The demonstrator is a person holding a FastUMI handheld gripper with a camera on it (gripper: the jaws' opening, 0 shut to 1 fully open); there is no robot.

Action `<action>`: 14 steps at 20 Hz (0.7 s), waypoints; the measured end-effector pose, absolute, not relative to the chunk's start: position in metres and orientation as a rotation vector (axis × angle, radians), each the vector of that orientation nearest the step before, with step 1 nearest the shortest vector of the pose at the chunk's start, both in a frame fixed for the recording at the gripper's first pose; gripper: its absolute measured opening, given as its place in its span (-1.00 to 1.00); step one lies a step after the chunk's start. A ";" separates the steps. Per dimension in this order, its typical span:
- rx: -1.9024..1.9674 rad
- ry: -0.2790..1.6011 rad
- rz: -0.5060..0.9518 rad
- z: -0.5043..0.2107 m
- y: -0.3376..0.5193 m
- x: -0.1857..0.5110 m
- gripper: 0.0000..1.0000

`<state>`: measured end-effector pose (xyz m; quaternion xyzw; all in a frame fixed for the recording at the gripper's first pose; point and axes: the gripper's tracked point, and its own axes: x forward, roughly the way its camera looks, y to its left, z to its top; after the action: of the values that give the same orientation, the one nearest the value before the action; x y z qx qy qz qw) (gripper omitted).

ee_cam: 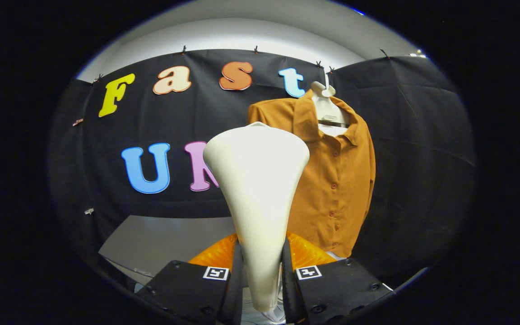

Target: Iron the clothes twice with a garment steamer, once on the left side and once on the right side.

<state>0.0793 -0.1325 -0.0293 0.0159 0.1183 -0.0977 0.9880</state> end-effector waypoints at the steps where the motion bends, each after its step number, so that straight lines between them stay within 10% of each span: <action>1: 0.035 0.231 -0.179 -0.027 -0.115 0.075 -0.22; 14: 0.008 0.158 -0.023 0.002 0.012 0.017 -0.22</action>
<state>0.0167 0.0121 0.0023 0.0038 0.0788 -0.0113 0.9968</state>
